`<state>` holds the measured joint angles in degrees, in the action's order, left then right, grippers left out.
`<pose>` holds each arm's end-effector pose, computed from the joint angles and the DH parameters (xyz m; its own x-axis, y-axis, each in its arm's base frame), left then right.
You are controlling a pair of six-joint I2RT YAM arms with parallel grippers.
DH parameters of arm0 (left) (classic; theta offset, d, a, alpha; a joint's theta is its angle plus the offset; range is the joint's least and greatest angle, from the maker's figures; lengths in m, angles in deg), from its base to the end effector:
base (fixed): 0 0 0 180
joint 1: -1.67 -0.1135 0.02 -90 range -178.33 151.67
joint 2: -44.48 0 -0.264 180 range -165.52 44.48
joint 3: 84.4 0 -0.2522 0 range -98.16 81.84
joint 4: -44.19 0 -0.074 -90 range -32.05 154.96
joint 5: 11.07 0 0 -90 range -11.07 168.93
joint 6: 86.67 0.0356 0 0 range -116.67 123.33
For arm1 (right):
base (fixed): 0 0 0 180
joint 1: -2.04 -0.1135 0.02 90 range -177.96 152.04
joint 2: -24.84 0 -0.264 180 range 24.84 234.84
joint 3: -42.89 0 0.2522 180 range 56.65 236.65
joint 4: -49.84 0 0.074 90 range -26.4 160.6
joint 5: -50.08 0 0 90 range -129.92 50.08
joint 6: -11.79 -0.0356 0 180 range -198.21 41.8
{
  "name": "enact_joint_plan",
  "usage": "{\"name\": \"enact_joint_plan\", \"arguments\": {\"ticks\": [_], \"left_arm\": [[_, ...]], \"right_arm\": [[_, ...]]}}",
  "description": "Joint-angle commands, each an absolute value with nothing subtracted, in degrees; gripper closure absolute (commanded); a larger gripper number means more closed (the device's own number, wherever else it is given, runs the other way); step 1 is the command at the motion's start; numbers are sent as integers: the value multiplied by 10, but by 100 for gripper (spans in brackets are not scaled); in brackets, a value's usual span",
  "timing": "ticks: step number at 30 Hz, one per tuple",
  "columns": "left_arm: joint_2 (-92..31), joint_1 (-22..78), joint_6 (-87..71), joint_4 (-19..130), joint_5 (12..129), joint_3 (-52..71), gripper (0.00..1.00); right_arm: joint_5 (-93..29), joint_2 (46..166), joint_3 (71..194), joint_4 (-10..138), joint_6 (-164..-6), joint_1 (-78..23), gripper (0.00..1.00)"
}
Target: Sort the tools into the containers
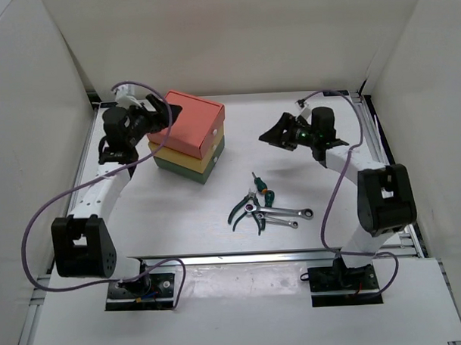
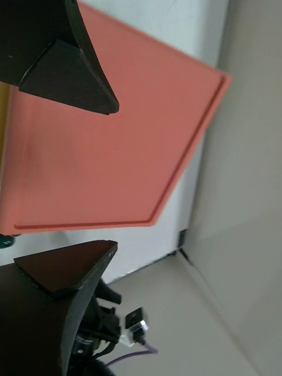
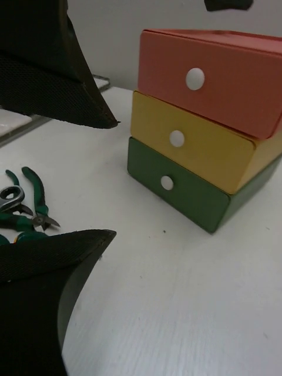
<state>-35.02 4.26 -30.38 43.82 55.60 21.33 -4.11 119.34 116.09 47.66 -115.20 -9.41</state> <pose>0.3284 -0.0290 0.3411 -0.3122 -0.4960 -0.8102 0.3155 0.7504 -0.5809 0.3613 0.0944 0.2514 -0.6793 0.3603 -0.6394 -0.3682 0.5863 0.7216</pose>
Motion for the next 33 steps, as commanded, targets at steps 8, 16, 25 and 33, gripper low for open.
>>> {"name": "enact_joint_plan", "arguments": {"ticks": [8,16,25,33], "left_arm": [[-432,131,-247,435,594,187,1],[-455,134,-246,442,614,200,1],[-466,147,-239,453,631,206,1],[-466,156,-231,464,645,207,1]], "right_arm": [[84,1303,1169,107,-1348,-145,27],[95,1428,1254,-76,-1503,-184,34],[71,1452,1313,10,-1464,-229,37],[54,1474,1354,101,-1429,-240,44]]}}
